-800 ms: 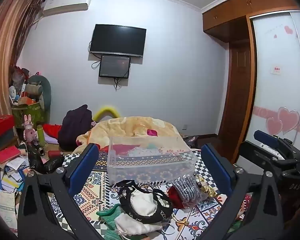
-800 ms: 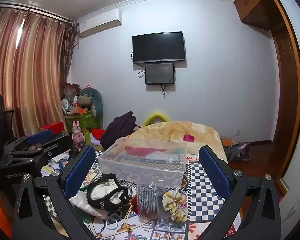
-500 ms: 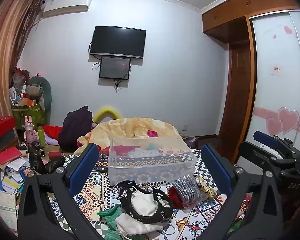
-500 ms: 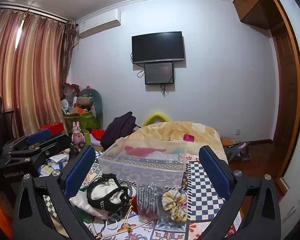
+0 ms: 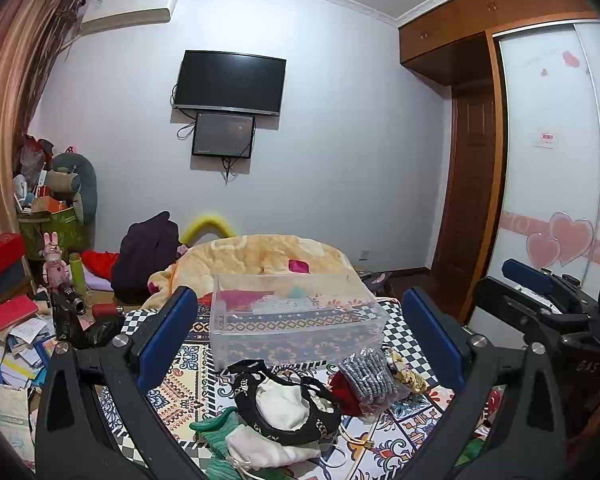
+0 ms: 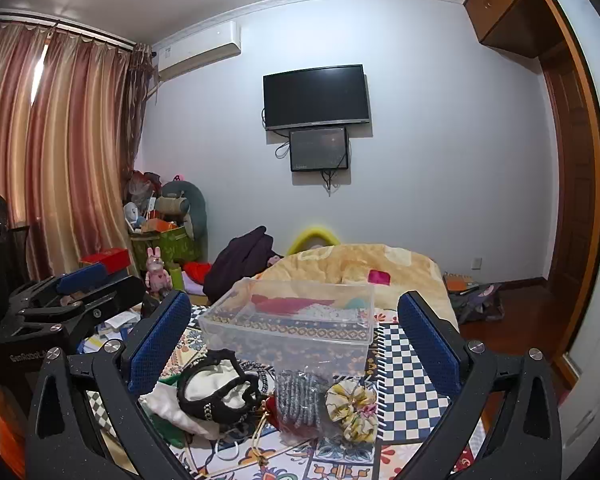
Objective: Organize soft objects
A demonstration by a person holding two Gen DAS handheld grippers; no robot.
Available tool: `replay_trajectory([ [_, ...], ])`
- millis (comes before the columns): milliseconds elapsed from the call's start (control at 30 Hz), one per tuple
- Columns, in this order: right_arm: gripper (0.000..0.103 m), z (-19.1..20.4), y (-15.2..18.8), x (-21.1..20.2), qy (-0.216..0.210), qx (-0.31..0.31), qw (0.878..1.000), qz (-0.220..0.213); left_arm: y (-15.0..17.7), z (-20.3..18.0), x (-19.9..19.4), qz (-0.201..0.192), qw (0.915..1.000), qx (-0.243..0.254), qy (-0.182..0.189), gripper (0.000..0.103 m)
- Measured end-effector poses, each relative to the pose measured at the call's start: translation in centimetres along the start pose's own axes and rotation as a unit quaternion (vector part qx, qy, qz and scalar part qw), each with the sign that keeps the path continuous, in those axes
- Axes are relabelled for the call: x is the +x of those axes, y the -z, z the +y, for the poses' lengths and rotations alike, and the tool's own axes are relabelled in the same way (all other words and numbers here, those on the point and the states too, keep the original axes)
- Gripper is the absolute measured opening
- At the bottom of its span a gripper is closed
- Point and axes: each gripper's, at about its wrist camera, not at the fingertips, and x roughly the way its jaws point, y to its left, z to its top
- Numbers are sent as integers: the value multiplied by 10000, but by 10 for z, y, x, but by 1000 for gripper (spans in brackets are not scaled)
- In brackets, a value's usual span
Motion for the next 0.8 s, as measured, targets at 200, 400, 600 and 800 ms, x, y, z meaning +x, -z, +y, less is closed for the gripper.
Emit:
replay_trajectory([
  [200,103,-1,0,-2,-21,19,10000,-9,-1,3,-1,0,10000,-20,6,103],
  [400,103,0,0,-1,-24,23,10000,-6,0,0,0,3,10000,25,5,103],
  [600,103,0,0,-1,-32,25,10000,-15,1,-1,-1,-1,10000,31,7,103],
  [800,103,0,0,-1,-33,29,10000,-19,1,-1,-1,4,10000,33,8,103],
])
